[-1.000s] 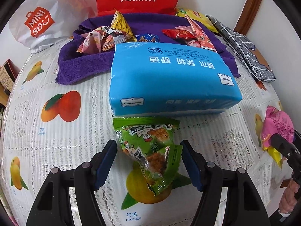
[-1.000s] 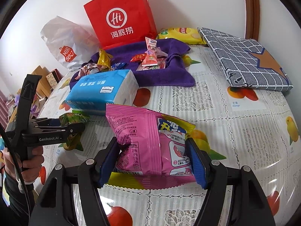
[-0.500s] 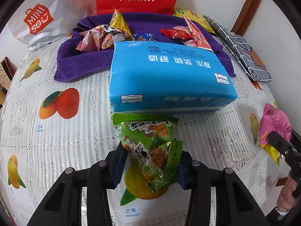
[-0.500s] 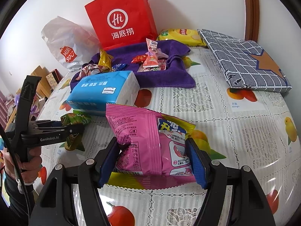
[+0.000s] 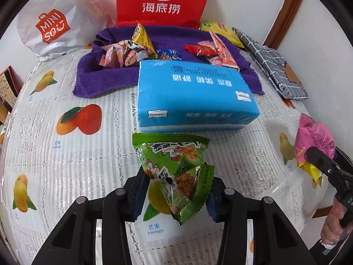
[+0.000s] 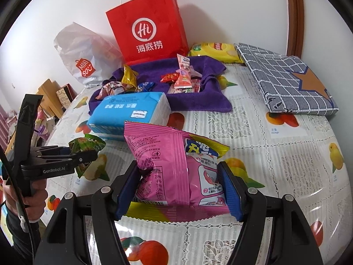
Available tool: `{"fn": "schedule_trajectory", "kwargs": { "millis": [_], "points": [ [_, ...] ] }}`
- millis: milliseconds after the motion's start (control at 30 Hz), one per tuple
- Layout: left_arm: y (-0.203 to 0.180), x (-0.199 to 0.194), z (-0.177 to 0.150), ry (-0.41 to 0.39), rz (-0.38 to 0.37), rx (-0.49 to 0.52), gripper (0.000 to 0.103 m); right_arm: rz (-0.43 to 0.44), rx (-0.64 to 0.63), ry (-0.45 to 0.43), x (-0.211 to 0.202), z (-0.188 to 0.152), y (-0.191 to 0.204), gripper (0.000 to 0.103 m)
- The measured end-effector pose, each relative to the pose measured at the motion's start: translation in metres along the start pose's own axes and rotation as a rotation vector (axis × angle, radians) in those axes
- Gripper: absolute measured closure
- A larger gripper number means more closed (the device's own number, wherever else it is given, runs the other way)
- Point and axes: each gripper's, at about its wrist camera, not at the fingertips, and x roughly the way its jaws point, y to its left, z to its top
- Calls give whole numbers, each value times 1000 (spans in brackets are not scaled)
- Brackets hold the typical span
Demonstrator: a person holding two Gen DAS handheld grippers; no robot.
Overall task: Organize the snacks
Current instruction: 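Carry the pink chip bag and green packet over the purple towel with both tools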
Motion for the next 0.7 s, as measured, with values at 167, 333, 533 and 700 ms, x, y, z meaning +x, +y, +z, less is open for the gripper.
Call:
{"fn": "schedule_trajectory", "kwargs": {
  "millis": [167, 333, 533, 700],
  "points": [
    [-4, -20, 0, -34, -6, 7, 60, 1, -16, -19, -11, 5, 14, 33],
    [-11, -39, 2, -65, -18, 13, 60, 9, -29, -41, -21, 12, 26, 33],
    [-18, -57, 5, -94, -22, 21, 60, 20, -44, -58, -30, 18, 39, 33],
    [-18, -69, 9, -113, -28, 18, 60, 29, -60, -70, -37, 22, 48, 34]
  ]
}}
